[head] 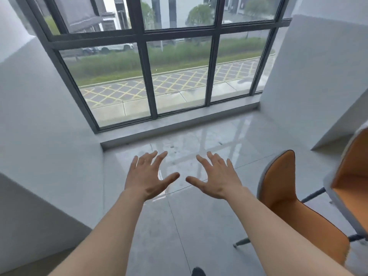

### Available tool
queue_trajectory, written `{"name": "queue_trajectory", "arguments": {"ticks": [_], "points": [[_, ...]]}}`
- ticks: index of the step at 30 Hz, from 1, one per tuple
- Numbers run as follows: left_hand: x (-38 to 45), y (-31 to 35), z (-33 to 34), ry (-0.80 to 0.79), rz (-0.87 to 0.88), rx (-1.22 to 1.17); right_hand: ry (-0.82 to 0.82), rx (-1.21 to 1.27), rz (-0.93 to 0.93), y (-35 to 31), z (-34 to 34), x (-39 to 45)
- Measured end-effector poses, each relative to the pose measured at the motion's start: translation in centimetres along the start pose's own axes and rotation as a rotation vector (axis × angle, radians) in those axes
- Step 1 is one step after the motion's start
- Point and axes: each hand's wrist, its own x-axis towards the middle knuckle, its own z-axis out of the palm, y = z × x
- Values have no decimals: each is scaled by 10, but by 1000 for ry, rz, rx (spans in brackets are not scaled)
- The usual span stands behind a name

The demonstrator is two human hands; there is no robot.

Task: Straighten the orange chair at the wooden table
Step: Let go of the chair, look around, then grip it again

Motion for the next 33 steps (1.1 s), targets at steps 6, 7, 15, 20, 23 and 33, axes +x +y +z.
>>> {"name": "queue_trajectory", "arguments": {"ticks": [6,7,15,20,23,33], "points": [[166,30,19,-38,189,46,66,75,165,67,-21,113],[198,40,21,-44,218,60,76,89,195,83,-28,133],[404,173,16,-99,567,97,187,170,518,220,-95,215],[486,295,40,-132,852,69,273,193,801,306,-121,198],[508,373,68,-195,1048,43,313,221,997,348,-121,173],[505,561,160,-471,1754,98,401,367,1691,361,-93,110]]}}
